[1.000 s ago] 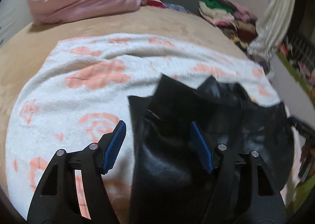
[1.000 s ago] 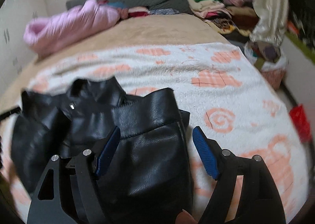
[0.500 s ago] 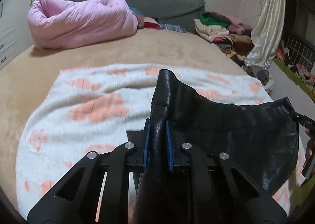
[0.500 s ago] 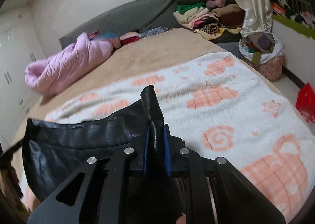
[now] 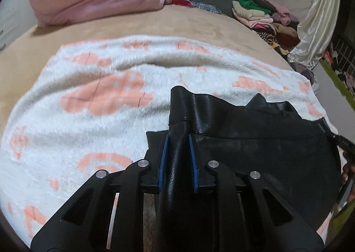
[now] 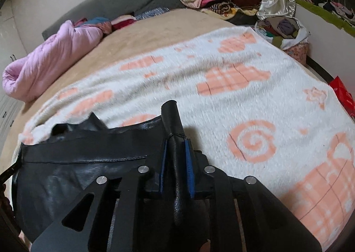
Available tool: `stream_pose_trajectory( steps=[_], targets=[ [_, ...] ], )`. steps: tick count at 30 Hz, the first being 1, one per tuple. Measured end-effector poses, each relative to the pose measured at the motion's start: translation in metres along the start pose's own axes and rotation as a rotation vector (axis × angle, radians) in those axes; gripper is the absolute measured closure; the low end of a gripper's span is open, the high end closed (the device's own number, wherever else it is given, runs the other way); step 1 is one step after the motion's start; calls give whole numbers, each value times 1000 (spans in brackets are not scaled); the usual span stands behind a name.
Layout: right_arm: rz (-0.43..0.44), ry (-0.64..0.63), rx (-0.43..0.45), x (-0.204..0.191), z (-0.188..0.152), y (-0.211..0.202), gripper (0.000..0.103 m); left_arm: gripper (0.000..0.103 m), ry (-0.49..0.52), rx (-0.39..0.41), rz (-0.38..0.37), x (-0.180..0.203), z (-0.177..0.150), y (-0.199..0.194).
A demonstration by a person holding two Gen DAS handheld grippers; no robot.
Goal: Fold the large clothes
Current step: 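Open both tools and withdraw them from the folded jacket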
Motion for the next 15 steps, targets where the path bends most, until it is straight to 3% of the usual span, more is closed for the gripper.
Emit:
stream_pose_trajectory(
  steps=[8,9,11,12,15],
  targets=[
    [-32,-7,-39,2,-6,7,79,70,-72,-16,-20,-16,-8,9],
    [-26,-5,-42,2,-5,5,74,70,-72,-5,-18,-16,-6,4],
    [-12,2,-45,3,-5,-1,62,58,-75,11,-8,-17,-4,-2],
    [-14,8,-48,5,-5,-5,40,53,-77,14,0,-18,-4,-4],
    [29,31,-33,10,-10,-20,36,40,-99,10,-7,-22,-4,-13]
  ],
)
Point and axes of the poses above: each gripper's, at about its wrist camera, not at the fingertips, and y roughly the way its jaws point, x to its right, z to its top, the point moved 5 cm from there along y, roughly the way its jaws point, and after that the axes turned 3 degrees about -z, right-handed, at the moved point
